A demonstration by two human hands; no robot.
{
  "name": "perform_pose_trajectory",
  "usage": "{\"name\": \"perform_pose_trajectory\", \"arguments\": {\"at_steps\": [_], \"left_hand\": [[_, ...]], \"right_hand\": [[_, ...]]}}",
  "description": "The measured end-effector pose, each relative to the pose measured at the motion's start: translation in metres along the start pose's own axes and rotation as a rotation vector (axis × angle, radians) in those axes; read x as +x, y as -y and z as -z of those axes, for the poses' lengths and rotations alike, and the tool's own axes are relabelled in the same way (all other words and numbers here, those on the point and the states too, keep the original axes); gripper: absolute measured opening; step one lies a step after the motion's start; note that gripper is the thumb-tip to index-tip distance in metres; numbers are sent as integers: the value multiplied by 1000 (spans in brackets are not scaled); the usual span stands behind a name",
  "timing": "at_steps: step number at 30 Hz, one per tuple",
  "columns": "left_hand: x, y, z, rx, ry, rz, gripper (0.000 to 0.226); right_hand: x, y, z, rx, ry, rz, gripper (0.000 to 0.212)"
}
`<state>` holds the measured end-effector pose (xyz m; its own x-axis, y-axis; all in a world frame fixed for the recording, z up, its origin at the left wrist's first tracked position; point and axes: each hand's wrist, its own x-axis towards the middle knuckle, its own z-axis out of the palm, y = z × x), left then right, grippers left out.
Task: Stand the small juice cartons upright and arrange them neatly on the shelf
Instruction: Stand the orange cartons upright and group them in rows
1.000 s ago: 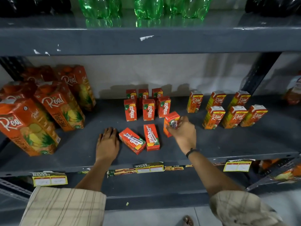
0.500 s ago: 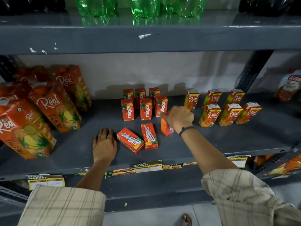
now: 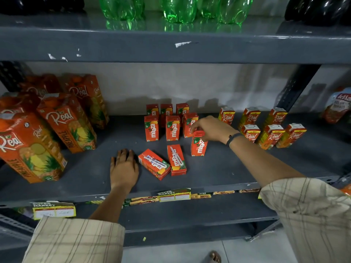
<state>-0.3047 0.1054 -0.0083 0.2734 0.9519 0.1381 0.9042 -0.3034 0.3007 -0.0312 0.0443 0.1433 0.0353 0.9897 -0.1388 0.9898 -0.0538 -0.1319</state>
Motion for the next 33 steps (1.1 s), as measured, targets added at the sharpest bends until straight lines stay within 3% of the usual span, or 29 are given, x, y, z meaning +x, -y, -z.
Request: {"name": "perform_pose_trajectory", "arguments": {"at_steps": [5,8,11,14,20,27,33], "left_hand": [[-1,0,0,-6,-5,5,48],[-1,0,0,-1,-3,4,48],[-1,0,0,7,-1,5,48],[-1,0,0,13,-4,-1,48],[-1,0,0,-8,-7,0,47],[0,1,0,-12,-11,1,46],[0,0,0,-5,-7,-3,46]], "right_hand": [[-2,-4,1,-34,0,87,48],[-6,-2,3,-84,33,86,61],[-10,14,0,-245,-128,206,70],[-10,38,-24,-351,-205,416,57],[-8,55,-82,-442,-6,511,48],[-17,24,-82,-247,-147,563,52],[-24,34,-86,500,-432,64,51]]}}
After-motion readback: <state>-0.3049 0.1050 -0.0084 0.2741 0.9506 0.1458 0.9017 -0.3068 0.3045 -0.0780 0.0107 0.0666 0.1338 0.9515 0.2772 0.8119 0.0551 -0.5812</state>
